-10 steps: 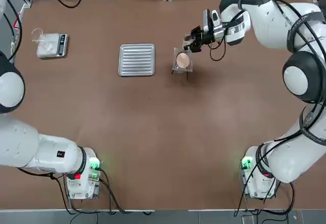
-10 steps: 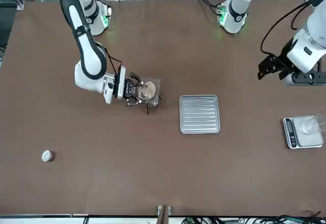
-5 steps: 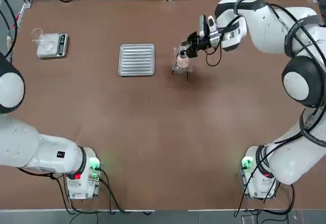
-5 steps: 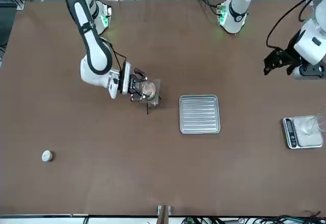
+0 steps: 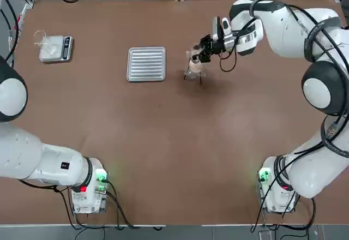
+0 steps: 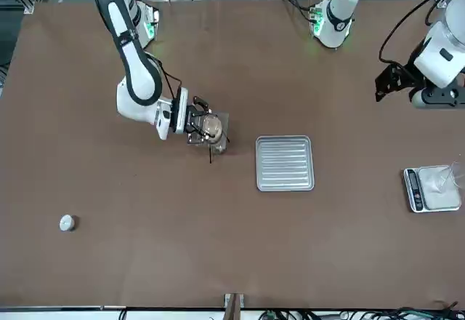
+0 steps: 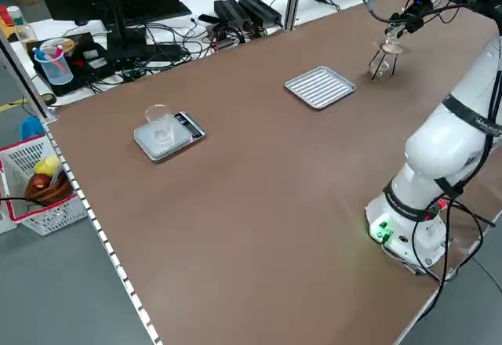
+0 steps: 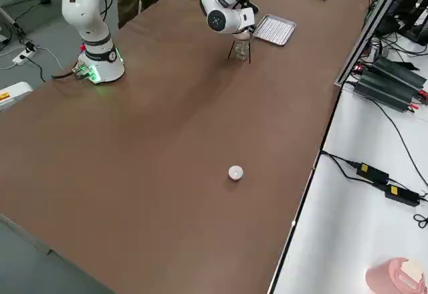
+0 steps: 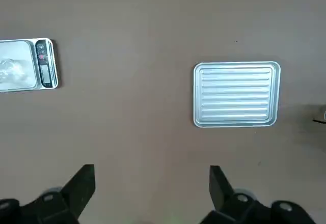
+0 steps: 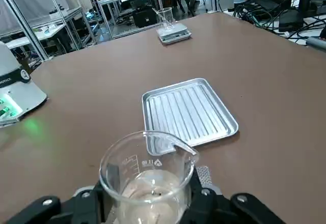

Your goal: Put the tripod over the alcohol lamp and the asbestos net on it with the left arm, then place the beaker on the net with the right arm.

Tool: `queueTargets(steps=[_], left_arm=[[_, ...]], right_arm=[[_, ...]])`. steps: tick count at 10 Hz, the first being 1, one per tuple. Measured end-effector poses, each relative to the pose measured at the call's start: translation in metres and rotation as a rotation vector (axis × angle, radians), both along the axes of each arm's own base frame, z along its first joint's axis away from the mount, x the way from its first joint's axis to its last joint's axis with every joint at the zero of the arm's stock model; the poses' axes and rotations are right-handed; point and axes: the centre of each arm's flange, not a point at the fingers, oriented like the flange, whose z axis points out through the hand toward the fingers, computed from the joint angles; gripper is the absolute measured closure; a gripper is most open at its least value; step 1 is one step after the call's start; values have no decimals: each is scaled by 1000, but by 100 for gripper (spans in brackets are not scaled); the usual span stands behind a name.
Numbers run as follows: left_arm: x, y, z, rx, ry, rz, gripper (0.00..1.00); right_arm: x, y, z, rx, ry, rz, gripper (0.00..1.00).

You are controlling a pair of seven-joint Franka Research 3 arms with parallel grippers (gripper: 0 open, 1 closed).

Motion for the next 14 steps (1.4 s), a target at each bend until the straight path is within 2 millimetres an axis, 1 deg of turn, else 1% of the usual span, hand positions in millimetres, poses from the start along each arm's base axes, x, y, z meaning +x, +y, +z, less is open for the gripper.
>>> queueTargets(steps=[4, 8, 14], left_arm=[[0, -2, 2, -1, -4, -3, 1], [0, 2, 2, 1, -4, 3, 1], [0, -3, 2, 1, -6, -6, 1]], right_arm=[[-7, 0, -8, -28, -7, 5, 41], [-18, 11, -11, -22, 6, 10, 41], [-21, 11, -14, -22, 0, 9, 41]])
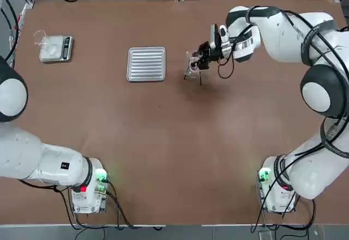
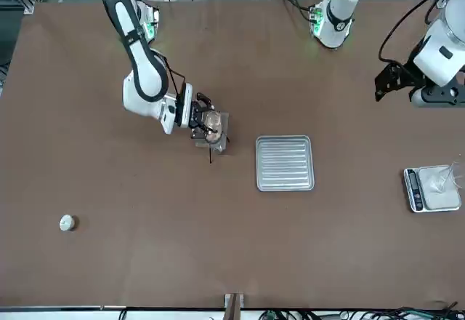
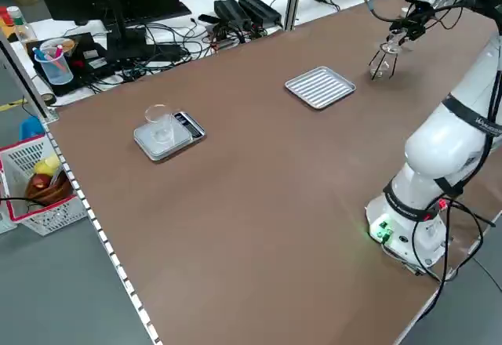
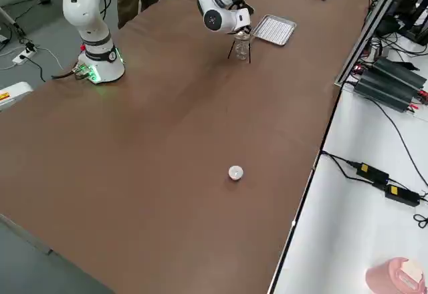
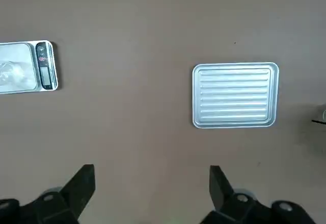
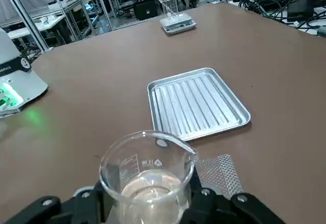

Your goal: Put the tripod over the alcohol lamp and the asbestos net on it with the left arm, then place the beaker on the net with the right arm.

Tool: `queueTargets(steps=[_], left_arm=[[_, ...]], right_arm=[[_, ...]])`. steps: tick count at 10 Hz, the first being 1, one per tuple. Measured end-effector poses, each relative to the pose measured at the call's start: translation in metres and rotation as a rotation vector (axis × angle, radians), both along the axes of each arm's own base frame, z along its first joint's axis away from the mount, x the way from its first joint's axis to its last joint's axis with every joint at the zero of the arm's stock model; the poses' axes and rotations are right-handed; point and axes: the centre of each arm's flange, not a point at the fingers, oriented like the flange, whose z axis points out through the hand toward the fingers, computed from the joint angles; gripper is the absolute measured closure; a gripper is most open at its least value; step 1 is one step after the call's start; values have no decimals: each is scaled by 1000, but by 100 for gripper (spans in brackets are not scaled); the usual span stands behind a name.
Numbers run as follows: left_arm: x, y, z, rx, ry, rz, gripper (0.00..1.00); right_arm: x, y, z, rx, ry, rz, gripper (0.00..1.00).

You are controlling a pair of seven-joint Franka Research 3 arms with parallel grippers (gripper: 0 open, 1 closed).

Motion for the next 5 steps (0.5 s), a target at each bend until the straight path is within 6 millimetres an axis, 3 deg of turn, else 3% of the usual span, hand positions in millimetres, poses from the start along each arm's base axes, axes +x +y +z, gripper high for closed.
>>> queueTargets(steps=[3, 5], left_arm=[[0, 0, 2, -1, -6, 0, 1], [0, -1, 5, -2, -11, -2, 1]], right_arm=[[0, 0, 0, 5, 2, -6, 38], [0, 1, 0, 10, 5, -12, 30]])
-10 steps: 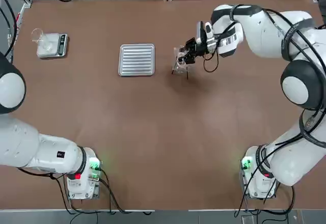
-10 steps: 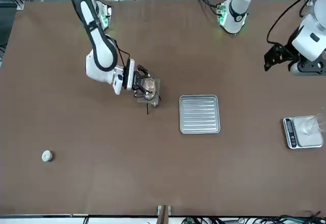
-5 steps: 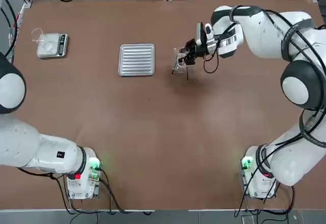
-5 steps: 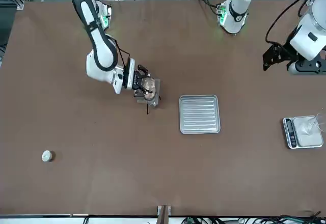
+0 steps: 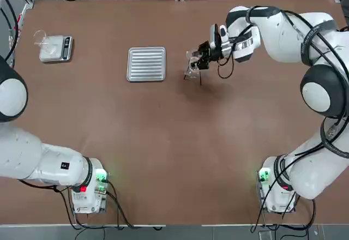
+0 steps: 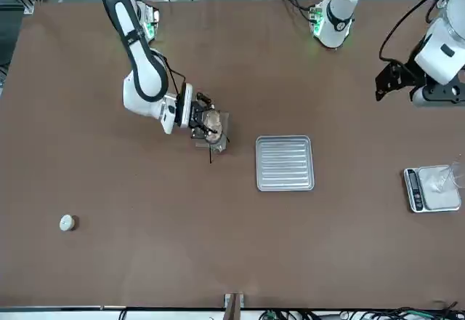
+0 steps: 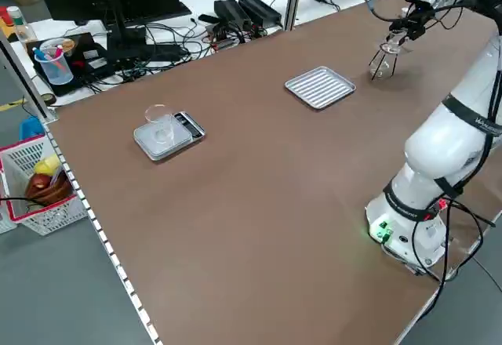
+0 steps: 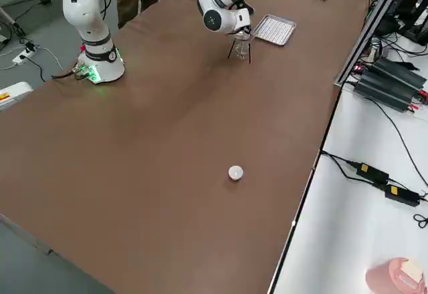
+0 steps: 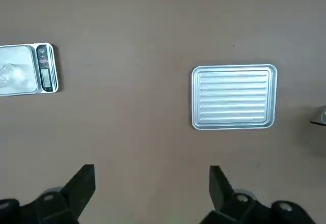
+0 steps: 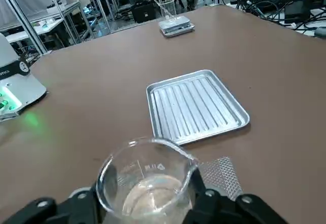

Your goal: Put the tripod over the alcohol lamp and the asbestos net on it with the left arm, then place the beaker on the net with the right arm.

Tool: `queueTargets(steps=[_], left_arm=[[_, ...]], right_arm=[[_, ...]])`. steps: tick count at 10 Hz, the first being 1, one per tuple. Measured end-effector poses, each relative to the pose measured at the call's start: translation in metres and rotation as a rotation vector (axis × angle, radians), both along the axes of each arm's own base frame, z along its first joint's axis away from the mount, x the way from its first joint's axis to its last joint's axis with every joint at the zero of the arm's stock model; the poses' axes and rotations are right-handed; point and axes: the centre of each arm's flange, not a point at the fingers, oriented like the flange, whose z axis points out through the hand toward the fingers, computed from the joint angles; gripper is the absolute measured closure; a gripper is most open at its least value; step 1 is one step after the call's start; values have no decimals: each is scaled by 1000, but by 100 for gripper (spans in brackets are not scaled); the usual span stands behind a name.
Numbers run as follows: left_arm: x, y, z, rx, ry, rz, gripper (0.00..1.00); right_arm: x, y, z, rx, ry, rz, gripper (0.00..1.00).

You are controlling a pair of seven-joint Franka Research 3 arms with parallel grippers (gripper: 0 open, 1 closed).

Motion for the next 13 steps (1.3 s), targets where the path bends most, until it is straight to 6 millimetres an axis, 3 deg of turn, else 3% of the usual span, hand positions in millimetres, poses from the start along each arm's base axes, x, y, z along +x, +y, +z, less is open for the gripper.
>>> queueTargets(steps=[7, 11, 13], left_arm=[[0, 0, 1, 0, -3, 0, 1], [0, -3, 2, -1, -4, -5, 1], [-3, -15, 2, -1, -4, -27, 1]], right_arm=[[0, 0, 0, 1, 1, -1, 1], [4, -7, -1, -1, 2, -17, 0], [5, -11, -2, 1, 6, -23, 0]])
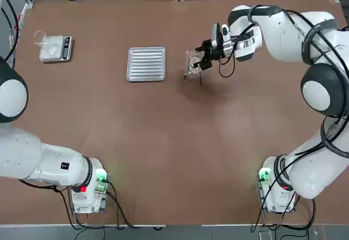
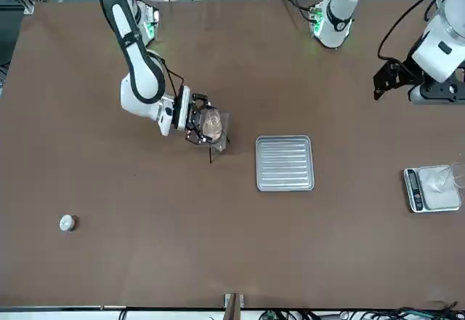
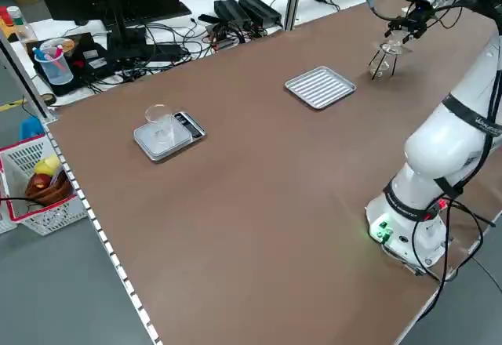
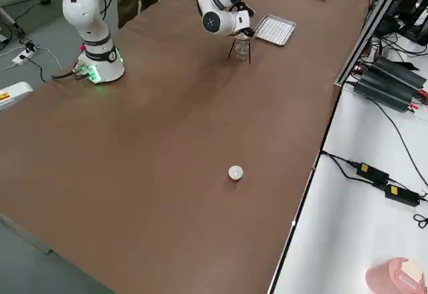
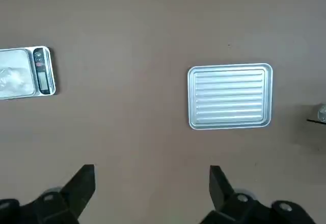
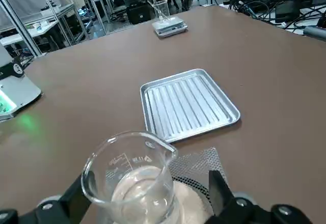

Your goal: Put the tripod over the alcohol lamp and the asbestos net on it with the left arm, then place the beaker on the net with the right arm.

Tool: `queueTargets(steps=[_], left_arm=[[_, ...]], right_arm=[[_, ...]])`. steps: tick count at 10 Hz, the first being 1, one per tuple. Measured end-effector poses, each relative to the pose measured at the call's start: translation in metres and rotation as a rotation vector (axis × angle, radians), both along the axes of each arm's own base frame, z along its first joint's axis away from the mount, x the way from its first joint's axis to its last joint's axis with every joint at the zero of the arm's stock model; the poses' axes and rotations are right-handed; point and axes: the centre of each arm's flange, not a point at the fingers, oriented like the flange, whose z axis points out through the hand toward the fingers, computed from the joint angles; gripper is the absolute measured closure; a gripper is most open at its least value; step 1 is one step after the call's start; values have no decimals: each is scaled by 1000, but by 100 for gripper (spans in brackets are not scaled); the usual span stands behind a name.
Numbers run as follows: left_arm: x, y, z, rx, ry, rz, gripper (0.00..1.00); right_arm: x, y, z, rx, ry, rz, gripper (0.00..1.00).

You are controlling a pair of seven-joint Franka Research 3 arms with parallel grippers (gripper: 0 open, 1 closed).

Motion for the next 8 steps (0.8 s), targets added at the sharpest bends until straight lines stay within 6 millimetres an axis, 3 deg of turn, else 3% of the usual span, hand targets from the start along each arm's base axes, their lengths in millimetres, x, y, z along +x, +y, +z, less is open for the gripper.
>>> queueTargets(steps=[3, 8], left_arm=[[0, -2, 0, 0, -1, -4, 1], [0, -1, 2, -1, -5, -1, 1]], right_arm=[[3, -9, -2, 10, 11, -12, 0], [15, -44, -3, 83, 47, -62, 0]])
